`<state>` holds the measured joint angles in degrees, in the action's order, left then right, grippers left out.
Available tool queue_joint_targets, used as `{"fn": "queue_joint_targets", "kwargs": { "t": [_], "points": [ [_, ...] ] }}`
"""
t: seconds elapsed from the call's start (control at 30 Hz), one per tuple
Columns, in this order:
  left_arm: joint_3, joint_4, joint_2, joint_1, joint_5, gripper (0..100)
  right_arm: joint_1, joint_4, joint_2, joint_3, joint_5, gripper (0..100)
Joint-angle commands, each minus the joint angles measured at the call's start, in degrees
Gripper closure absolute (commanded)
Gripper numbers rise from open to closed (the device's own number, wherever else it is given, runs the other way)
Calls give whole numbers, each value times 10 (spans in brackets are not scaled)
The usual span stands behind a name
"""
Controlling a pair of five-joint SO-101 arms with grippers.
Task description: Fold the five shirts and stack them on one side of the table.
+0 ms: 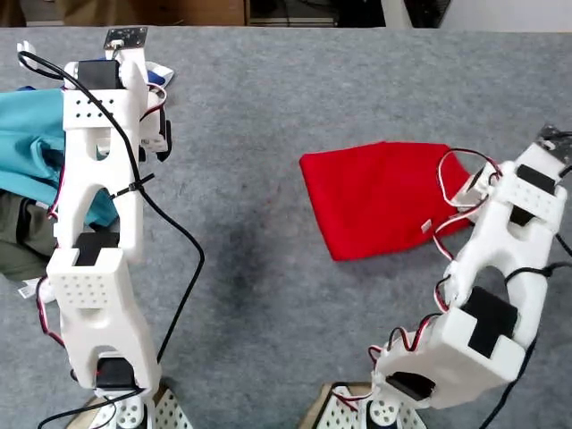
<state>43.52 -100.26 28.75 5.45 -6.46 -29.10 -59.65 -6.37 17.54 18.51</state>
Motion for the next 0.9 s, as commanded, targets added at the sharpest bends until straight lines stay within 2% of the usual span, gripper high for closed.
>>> {"fn": "queue_joint_targets", "kwargs": {
  "t": [0.0,0.23,0.43,0.87],
  "points": [
    [6,-5,-38,-1,-4,889,40,11,34,-3,-3,995],
    [4,-5,-38,-1,-4,889,173,4,39,0,25,995],
    [6,-5,-38,-1,-4,889,283,-55,39,-15,52,995],
    [7,-5,-38,4,-4,888,506,-175,36,-194,54,995]
  ]
}}
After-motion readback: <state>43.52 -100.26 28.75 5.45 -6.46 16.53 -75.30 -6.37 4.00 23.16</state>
